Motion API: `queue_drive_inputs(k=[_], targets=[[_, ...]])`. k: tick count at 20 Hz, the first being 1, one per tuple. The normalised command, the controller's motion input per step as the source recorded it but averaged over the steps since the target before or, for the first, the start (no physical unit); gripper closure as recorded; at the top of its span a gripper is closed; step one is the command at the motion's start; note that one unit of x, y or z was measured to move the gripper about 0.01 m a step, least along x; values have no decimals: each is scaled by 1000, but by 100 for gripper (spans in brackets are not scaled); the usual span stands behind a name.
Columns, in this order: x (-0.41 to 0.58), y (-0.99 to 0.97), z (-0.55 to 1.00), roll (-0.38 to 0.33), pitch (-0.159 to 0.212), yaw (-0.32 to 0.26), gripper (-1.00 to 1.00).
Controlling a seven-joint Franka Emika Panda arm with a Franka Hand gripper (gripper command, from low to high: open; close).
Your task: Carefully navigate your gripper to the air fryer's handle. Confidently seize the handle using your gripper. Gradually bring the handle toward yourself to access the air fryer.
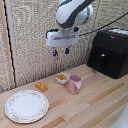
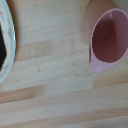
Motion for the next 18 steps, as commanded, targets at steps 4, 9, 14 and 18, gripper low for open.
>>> queue_drive_inputs(k=[4, 9, 14, 18], targets=[[-106, 295, -59, -111, 44, -173, -100], [-8, 137, -157, -164, 0, -303, -100], [45, -1, -138, -165, 0, -352, -100], [129, -14, -29, -365, 0, -187, -100]])
